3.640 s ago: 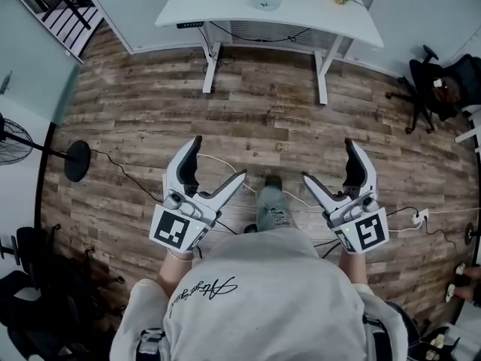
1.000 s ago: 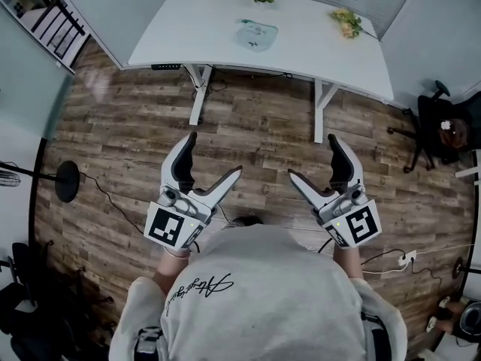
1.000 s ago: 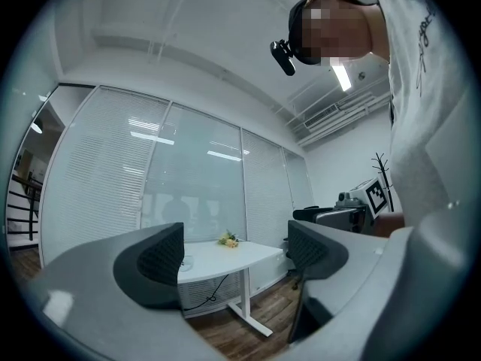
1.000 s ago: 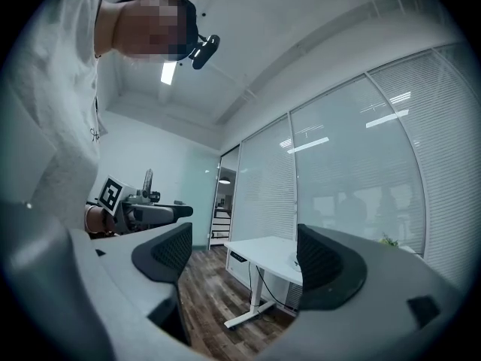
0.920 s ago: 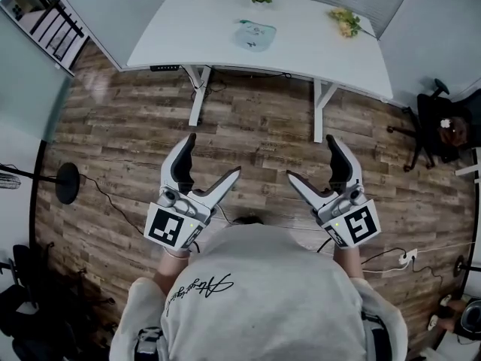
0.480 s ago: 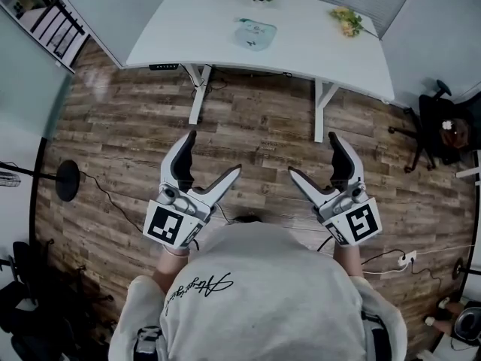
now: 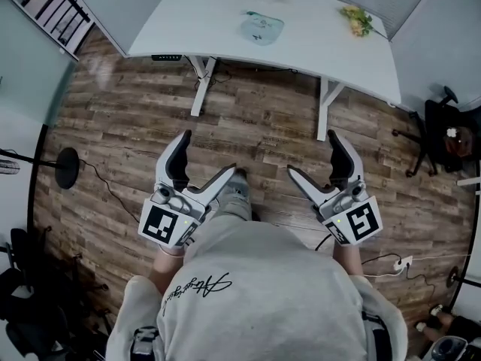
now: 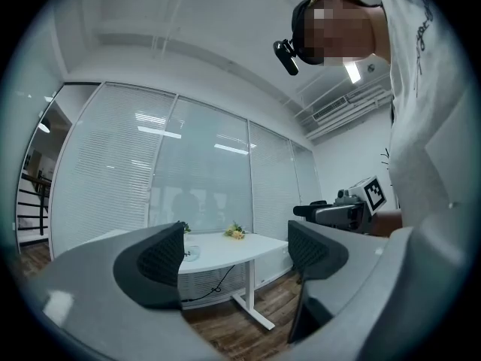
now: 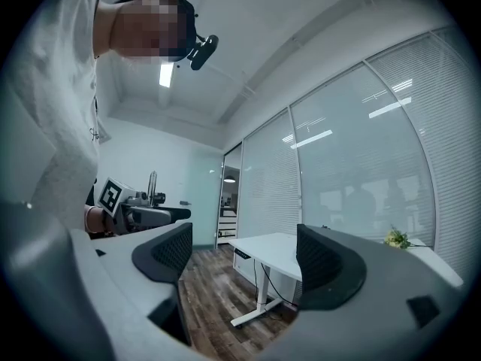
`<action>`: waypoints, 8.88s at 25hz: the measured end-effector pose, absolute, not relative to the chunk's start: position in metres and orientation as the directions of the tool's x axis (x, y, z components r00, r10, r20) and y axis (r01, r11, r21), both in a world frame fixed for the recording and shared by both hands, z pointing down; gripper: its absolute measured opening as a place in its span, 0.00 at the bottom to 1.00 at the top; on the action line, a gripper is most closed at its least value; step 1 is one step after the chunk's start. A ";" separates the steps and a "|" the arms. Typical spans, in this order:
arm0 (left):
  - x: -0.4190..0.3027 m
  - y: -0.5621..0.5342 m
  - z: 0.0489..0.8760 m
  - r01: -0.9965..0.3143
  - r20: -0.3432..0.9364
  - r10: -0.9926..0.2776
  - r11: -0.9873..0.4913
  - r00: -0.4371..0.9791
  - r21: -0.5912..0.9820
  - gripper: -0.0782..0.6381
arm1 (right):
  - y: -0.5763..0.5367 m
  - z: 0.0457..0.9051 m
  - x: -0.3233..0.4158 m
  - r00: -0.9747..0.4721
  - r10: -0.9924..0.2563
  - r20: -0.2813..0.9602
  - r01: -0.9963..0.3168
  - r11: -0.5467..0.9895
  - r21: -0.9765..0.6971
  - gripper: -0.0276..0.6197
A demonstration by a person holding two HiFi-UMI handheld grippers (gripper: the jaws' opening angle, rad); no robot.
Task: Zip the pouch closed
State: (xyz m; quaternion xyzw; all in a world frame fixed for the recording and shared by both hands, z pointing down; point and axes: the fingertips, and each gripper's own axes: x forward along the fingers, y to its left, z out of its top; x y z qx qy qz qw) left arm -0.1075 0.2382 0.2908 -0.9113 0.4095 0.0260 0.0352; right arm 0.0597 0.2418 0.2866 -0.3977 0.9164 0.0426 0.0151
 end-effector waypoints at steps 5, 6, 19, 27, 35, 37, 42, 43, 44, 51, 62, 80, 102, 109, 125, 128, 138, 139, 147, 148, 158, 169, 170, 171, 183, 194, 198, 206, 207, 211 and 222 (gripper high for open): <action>-0.101 0.224 0.290 -0.738 -0.097 -0.733 -0.673 0.673 -0.044 0.69 | 0.230 0.291 0.063 -0.678 -0.733 -0.055 -0.735 0.674 0.071 0.69; -0.098 0.220 0.288 -0.732 -0.104 -0.725 -0.680 0.680 -0.049 0.69 | 0.228 0.291 0.064 -0.674 -0.737 -0.055 -0.739 0.670 0.070 0.69; -0.088 0.129 0.292 -0.692 -0.121 -0.684 -0.720 0.719 -0.048 0.69 | 0.149 0.298 0.077 -0.615 -0.786 -0.057 -0.788 0.612 0.064 0.68; -0.096 0.055 0.286 -0.680 -0.142 -0.668 -0.731 0.730 -0.054 0.69 | 0.079 0.292 0.062 -0.614 -0.787 -0.058 -0.789 0.609 0.084 0.68; -0.103 -0.020 0.275 -0.664 -0.145 -0.651 -0.745 0.745 -0.064 0.69 | 0.008 0.279 0.058 -0.591 -0.804 -0.071 -0.806 0.585 0.086 0.68; -0.103 -0.038 0.274 -0.656 -0.142 -0.643 -0.752 0.752 -0.068 0.69 | -0.008 0.279 0.056 -0.585 -0.808 -0.066 -0.811 0.580 0.080 0.68; -0.100 -0.079 0.275 -0.638 -0.128 -0.628 -0.767 0.768 -0.063 0.69 | -0.046 0.281 0.056 -0.572 -0.818 -0.054 -0.820 0.569 0.069 0.68; -0.099 -0.088 0.276 -0.633 -0.125 -0.623 -0.772 0.772 -0.062 0.69 | -0.053 0.282 0.056 -0.569 -0.821 -0.052 -0.822 0.566 0.067 0.68; -0.098 -0.096 0.277 -0.628 -0.122 -0.619 -0.776 0.776 -0.061 0.69 | -0.061 0.283 0.056 -0.566 -0.823 -0.048 -0.824 0.563 0.066 0.68; -0.093 -0.145 0.278 -0.590 -0.117 -0.582 -0.805 0.805 -0.060 0.69 | -0.102 0.282 0.054 -0.541 -0.840 -0.040 -0.840 0.538 0.068 0.67; -0.079 -0.179 0.290 -0.523 -0.086 -0.518 -0.851 0.851 -0.052 0.69 | -0.130 0.292 0.057 -0.492 -0.870 -0.029 -0.870 0.491 0.046 0.66; -0.091 -0.187 0.299 -0.675 -0.077 -0.672 -0.738 0.736 -0.010 0.69 | -0.175 0.304 0.058 -0.613 -0.790 0.029 -0.788 0.614 0.045 0.61; -0.070 -0.191 0.303 -0.812 -0.041 -0.811 -0.583 0.583 -0.009 0.69 | -0.316 0.438 0.083 -0.640 -0.678 0.362 -0.743 0.666 -0.067 0.54; -0.080 -0.188 0.305 -0.833 -0.031 -0.833 -0.553 0.553 -0.010 0.69 | -0.337 0.475 0.074 -0.607 -0.635 0.477 -0.750 0.657 -0.080 0.53; -0.091 -0.188 0.307 -0.826 -0.021 -0.825 -0.564 0.564 -0.013 0.69 | -0.341 0.525 0.059 -0.484 -0.592 0.644 -0.749 0.661 0.046 0.49; -0.094 -0.186 0.306 -0.825 -0.025 -0.824 -0.565 0.566 -0.012 0.69 | -0.339 0.524 0.058 -0.481 -0.606 0.633 -0.744 0.664 0.070 0.49; -0.097 -0.184 0.304 -0.817 -0.037 -0.816 -0.577 0.577 -0.017 0.69 | -0.339 0.526 0.065 -0.430 -0.631 0.646 -0.711 0.678 0.189 0.16; -0.098 -0.183 0.304 -0.816 -0.037 -0.816 -0.577 0.577 -0.018 0.69 | -0.339 0.526 0.066 -0.424 -0.636 0.645 -0.714 0.673 0.195 0.15; -0.104 -0.182 0.305 -0.813 -0.038 -0.812 -0.582 0.582 -0.022 0.69 | -0.333 0.522 0.068 -0.446 -0.661 0.604 -0.746 0.647 0.158 0.14; -0.105 -0.181 0.305 -0.812 -0.038 -0.811 -0.584 0.584 -0.022 0.69 | -0.331 0.520 0.067 -0.453 -0.665 0.594 -0.748 0.646 0.152 0.14; -0.108 -0.182 0.305 -0.793 -0.037 -0.792 -0.608 0.609 -0.028 0.69 | -0.320 0.486 0.059 -0.498 -0.720 0.483 -0.789 0.608 0.093 0.14; -0.112 -0.183 0.305 -0.768 -0.037 -0.767 -0.640 0.641 -0.035 0.69 | -0.292 0.431 0.045 -0.555 -0.765 0.326 -0.783 0.613 0.105 0.14; -0.111 -0.184 0.304 -0.765 -0.040 -0.764 -0.643 0.644 -0.033 0.69 | -0.289 0.426 0.044 -0.557 -0.769 0.315 -0.785 0.611 0.104 0.14; -0.111 -0.184 0.303 -0.763 -0.042 -0.761 -0.646 0.647 -0.033 0.69 | -0.287 0.422 0.043 -0.560 -0.772 0.302 -0.786 0.610 0.100 0.14; -0.121 -0.192 0.300 -0.729 -0.047 -0.728 -0.680 0.684 -0.079 0.69 | -0.253 0.376 0.037 -0.613 -0.773 0.161 -0.775 0.629 0.067 0.14; -0.117 -0.207 0.298 -0.674 -0.008 -0.681 -0.724 0.732 -0.146 0.64 | -0.222 0.338 0.024 -0.686 -0.725 0.057 -0.718 0.688 0.104 0.14; -0.118 -0.212 0.293 -0.654 -0.015 -0.659 -0.743 0.752 -0.140 0.64 | -0.211 0.331 0.021 -0.727 -0.686 0.030 -0.680 0.726 0.101 0.14; -0.121 -0.199 0.289 -0.617 -0.027 -0.619 -0.777 0.785 -0.122 0.64 | -0.175 0.316 0.010 -0.771 -0.637 0.002 -0.629 0.762 0.155 0.14; -0.120 -0.197 0.289 -0.612 -0.027 -0.614 -0.781 0.789 -0.126 0.63 | -0.172 0.315 0.010 -0.777 -0.630 -0.003 -0.622 0.767 0.159 0.14; -0.122 -0.192 0.285 -0.604 -0.037 -0.606 -0.783 0.795 -0.148 0.54 | -0.161 0.311 0.006 -0.791 -0.612 -0.023 -0.606 0.777 0.168 0.14; -0.117 -0.188 0.285 -0.564 -0.044 -0.563 -0.815 0.825 -0.135 0.41 | -0.152 0.313 0.009 -0.782 -0.622 -0.030 -0.617 0.768 0.172 0.14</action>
